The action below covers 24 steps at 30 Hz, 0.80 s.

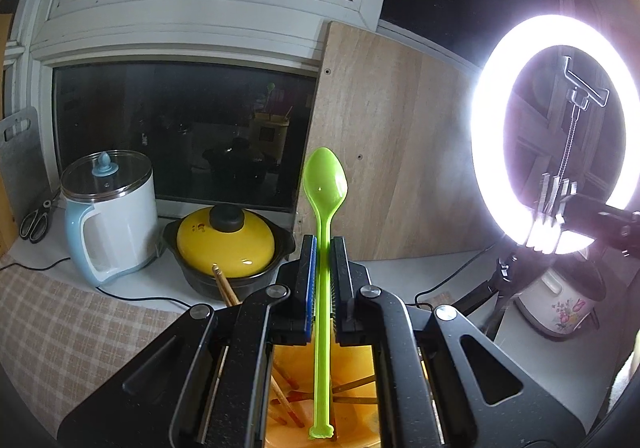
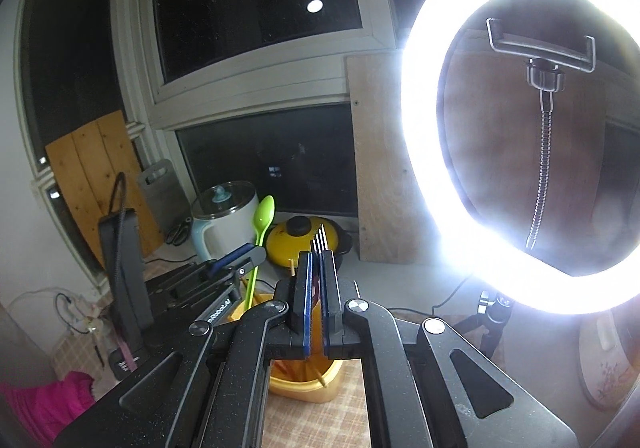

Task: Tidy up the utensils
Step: 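Carry the green spoon and fork over the yellow bin and lower them in, then open both tools to drop the green spoon and fork into the bin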

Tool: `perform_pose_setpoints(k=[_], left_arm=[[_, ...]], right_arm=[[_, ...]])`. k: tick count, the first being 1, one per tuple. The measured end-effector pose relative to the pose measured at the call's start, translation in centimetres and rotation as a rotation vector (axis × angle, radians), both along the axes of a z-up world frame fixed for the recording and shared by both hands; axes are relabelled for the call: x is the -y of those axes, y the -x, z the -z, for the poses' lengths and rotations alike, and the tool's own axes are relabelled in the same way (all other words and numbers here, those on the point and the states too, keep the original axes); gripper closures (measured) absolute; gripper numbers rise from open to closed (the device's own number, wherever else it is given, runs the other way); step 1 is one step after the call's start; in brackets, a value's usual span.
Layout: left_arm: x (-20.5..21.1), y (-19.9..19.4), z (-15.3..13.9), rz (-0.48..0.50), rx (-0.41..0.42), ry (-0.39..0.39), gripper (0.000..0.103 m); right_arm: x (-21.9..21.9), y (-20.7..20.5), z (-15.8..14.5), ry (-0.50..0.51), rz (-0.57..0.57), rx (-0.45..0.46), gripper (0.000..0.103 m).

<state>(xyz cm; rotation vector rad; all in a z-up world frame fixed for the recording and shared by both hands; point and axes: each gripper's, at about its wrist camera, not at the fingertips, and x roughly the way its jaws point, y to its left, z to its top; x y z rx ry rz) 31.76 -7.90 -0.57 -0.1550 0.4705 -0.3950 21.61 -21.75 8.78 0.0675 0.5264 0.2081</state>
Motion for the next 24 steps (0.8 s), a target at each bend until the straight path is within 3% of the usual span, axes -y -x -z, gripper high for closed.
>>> perform_pose_setpoints(k=[24], left_arm=[[-1.2,1.2,0.3,-0.001,-0.056,0.018,0.098]], right_arm=[[-0.1,-2.6,4.8,-0.016,-0.049,-0.176,0.099]])
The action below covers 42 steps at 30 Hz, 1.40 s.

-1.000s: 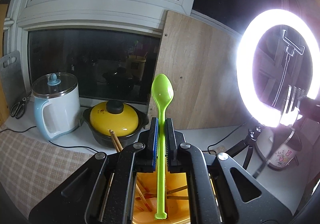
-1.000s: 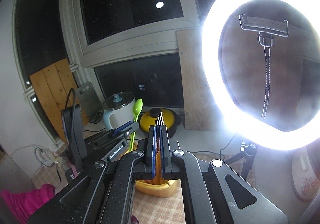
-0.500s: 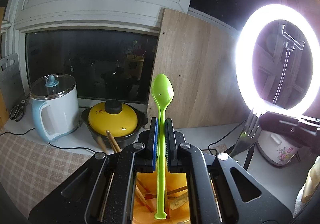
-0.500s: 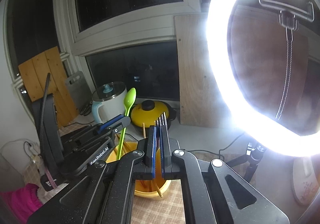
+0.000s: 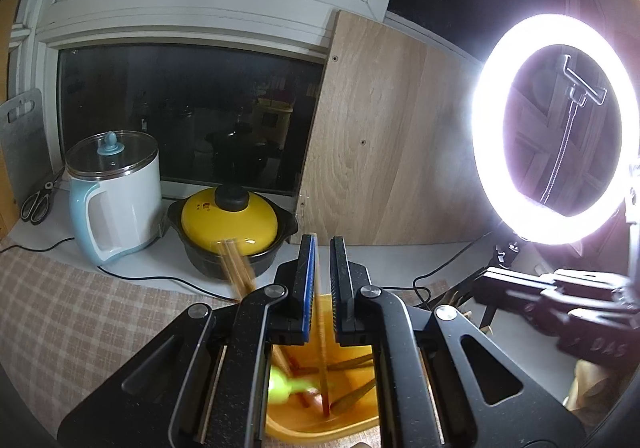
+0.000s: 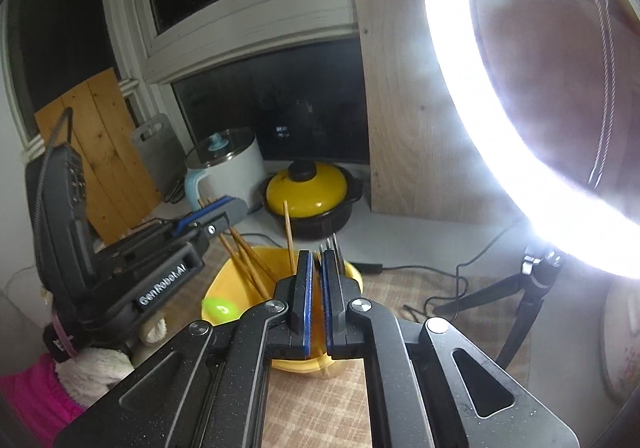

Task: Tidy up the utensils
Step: 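Open both tools to drop the green spoon and fork into the bin, then move both open tools down to the metal spoon and clear plastic spoon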

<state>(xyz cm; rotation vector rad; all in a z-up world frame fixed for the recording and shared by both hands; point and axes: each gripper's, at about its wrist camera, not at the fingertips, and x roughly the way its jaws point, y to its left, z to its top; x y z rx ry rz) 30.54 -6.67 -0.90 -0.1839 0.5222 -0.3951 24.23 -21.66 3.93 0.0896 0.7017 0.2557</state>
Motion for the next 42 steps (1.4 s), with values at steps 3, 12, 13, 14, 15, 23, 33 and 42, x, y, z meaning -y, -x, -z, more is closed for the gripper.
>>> perform_pose_setpoints(k=[3,12,13,14,15,23,33,42], left_arm=[[-0.4,0.5,-0.2,-0.001,-0.004,0.004,0.098],[-1.5,2.8,-0.8,-0.017,-0.008,-0.017,0.098],[-1.6,3.1,-0.9,-0.017,-0.006,-0.02,0.098],[-1.7,3.5,-1.1,-0.019,-0.003,-0.022,0.098],[-1.8,3.8,-1.2,-0.021,0.001,-0.024,0.098],[-2.7,6.9,-2.6,-0.035,0.027,-0.034,0.097],[-3.2,11.1,-3.2,-0.036,0.036,-0.054,0.071],[-3.2,14.5,-2.9,-0.032,0.007,-0.088,0.044]], right_arm=[[0.1,0.2,0.6,-0.004,0.001,-0.022,0.099],[0.6,1.7,0.8,-0.025,0.001,-0.027,0.099],[0.6,2.0,0.7,-0.028,0.001,-0.026,0.099],[0.5,2.2,0.7,-0.03,-0.001,-0.026,0.099],[0.6,2.5,0.6,-0.031,-0.004,-0.026,0.099],[0.5,4.7,0.3,-0.046,-0.011,-0.018,0.099],[0.5,7.8,0.5,-0.062,-0.022,-0.02,0.087],[0.5,10.5,1.3,-0.049,-0.041,-0.001,0.042]])
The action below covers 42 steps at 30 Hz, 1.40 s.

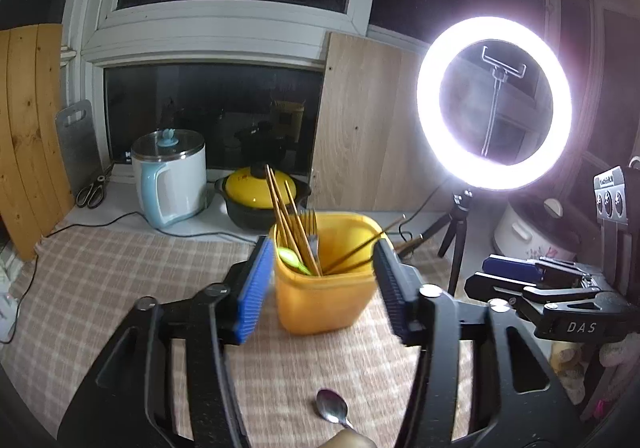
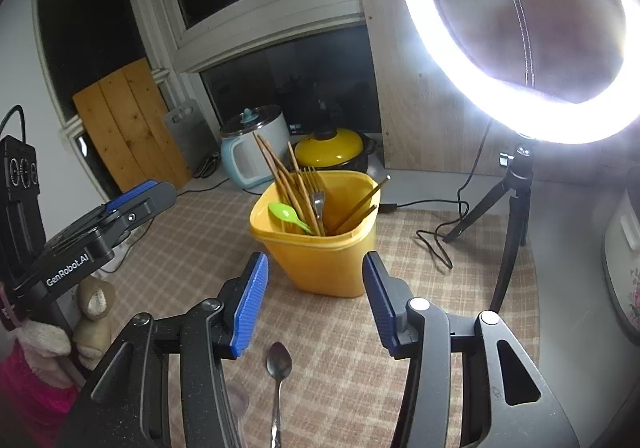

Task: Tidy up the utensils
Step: 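Move both open tools down to the metal spoon and clear plastic spoon, then close the left tool on the clear spoon while the right tool grips the metal spoon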

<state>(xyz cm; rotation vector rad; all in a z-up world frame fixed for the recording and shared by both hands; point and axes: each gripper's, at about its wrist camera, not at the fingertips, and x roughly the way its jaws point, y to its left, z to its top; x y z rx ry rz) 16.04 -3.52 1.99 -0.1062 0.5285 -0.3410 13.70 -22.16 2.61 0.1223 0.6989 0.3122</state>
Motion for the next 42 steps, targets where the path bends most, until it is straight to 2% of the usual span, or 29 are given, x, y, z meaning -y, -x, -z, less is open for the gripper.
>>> perform_pose_setpoints(k=[2,8,20,27,30,33,39,42], left_arm=[[0.0,0.5,0.2,0.0,-0.009,-0.002,0.033],[-0.8,1.3,2.2,0.004,-0.093,0.007,0.033],[-5.1,3.1,9.1,-0.031,-0.349,0.09,0.033],[-5.6,5.1,13.3,-0.03,-0.497,0.155,0.033],[-5.6,5.8,14.8,-0.037,-0.544,0.189,0.038],[-5.4,6.3,15.8,-0.048,-0.578,0.212,0.039],[-5.0,6.9,17.1,-0.05,-0.62,0.23,0.043],[-4.9,7.0,17.7,-0.05,-0.644,0.247,0.049]], right_arm=[[0.2,0.5,0.2,-0.001,-0.002,0.007,0.032],[0.6,0.6,1.3,-0.003,-0.024,-0.027,0.025],[-0.1,-0.1,5.3,-0.023,-0.17,-0.091,0.025],[-1.8,-1.9,7.7,-0.013,-0.286,-0.186,0.025],[-2.6,-2.5,8.9,0.002,-0.33,-0.226,0.025],[-3.2,-3.0,10.2,0.011,-0.367,-0.275,0.025],[-4.4,-3.7,12.3,0.043,-0.42,-0.348,0.025],[-4.7,-3.9,13.3,0.055,-0.439,-0.373,0.026]])
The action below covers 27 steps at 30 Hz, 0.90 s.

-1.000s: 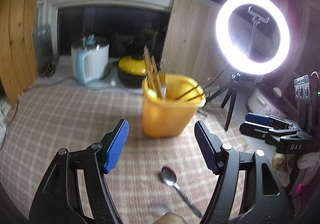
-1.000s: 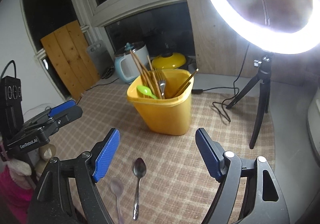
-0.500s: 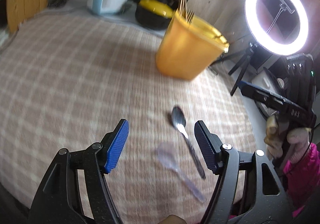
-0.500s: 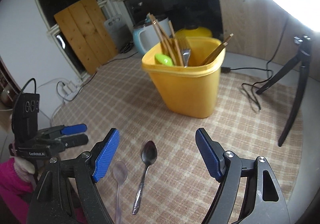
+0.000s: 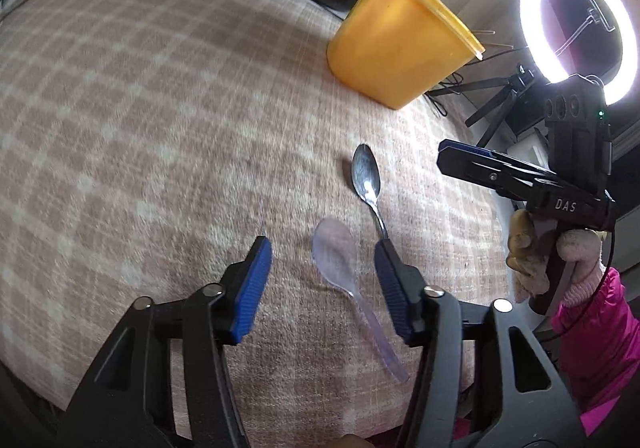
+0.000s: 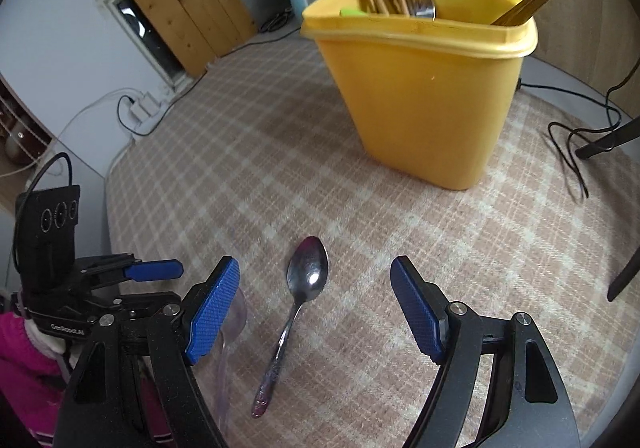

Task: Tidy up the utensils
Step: 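Close the left tool on the clear spoon while the right tool grips the metal spoon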

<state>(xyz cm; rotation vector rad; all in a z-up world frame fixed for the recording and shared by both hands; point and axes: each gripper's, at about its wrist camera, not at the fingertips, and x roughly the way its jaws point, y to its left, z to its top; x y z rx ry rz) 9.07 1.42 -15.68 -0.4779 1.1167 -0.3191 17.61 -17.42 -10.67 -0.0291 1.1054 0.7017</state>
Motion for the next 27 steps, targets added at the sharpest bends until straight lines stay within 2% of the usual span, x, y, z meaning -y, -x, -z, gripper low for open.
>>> perform_pose_setpoints(k=[3,8,11,12,25,27], left_arm=[[0.0,0.2,0.4,0.0,-0.011,0.006,0.049],[0.8,0.1,0.9,0.024,-0.019,0.0,0.049],[1.4,-0.2,1.1,0.033,-0.023,-0.008,0.052],[1.6,-0.2,1.2,0.035,-0.027,-0.006,0.052],[3.1,-1.7,1.6,0.048,-0.031,-0.018,0.055],[3.5,-2.0,1.7,0.053,-0.031,-0.028,0.06]], right_arm=[[-0.1,-0.3,0.9,0.008,-0.009,-0.03,0.033],[-0.5,-1.0,2.3,0.004,-0.017,-0.073,0.035],[-0.9,-1.5,3.3,0.015,-0.023,-0.1,0.05],[-1.1,-1.6,3.6,0.018,-0.025,-0.108,0.051],[-2.8,-2.2,4.6,0.069,-0.041,-0.097,0.057],[-3.2,-2.1,4.6,0.088,-0.043,-0.085,0.057]])
